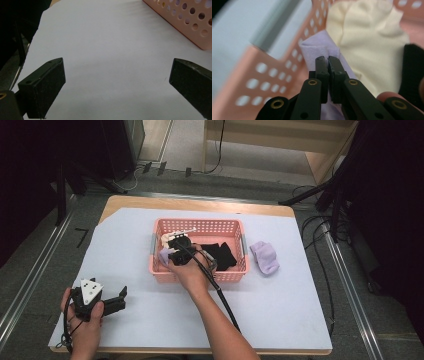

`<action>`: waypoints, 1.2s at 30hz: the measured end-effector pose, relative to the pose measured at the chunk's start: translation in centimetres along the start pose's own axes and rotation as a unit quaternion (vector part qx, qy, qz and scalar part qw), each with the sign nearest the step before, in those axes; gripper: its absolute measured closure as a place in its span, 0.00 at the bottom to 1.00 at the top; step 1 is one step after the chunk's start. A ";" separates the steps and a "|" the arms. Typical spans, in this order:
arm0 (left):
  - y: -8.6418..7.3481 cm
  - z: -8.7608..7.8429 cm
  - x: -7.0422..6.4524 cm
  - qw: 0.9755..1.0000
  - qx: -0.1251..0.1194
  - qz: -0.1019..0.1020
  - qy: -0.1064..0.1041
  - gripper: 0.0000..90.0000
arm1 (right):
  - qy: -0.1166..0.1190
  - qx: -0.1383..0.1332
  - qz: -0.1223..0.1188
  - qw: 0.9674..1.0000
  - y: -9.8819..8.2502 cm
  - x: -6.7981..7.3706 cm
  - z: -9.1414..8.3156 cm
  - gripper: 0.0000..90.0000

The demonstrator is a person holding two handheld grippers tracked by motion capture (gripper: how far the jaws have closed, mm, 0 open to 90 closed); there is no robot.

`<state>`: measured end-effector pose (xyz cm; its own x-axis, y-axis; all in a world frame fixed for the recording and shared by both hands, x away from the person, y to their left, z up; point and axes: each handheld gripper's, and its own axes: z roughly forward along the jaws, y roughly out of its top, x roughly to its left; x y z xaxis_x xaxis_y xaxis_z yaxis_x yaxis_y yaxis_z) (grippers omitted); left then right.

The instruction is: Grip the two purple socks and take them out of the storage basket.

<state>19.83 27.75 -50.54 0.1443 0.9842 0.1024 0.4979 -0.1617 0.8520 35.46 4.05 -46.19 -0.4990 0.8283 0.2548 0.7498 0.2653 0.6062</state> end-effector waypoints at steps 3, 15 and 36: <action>0.0 0.0 0.0 1.000 0.000 0.000 0.000 0.01 | 0.034 -0.057 0.024 0.997 0.1 -0.6 -1.6 0.98; 0.0 0.0 0.0 1.000 0.003 0.004 0.000 0.01 | 0.032 -0.212 0.002 0.977 -1.2 -1.9 -4.6 0.99; 0.0 0.0 0.0 1.000 0.000 0.001 0.002 0.01 | -0.030 -0.372 -0.040 0.927 -2.0 -4.2 -11.9 0.98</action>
<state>19.85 27.72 -50.56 0.1422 0.9842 0.1052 0.4979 -0.1630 0.8518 30.87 -5.87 -39.52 -0.4990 0.8521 0.1579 0.1935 -0.0680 0.9787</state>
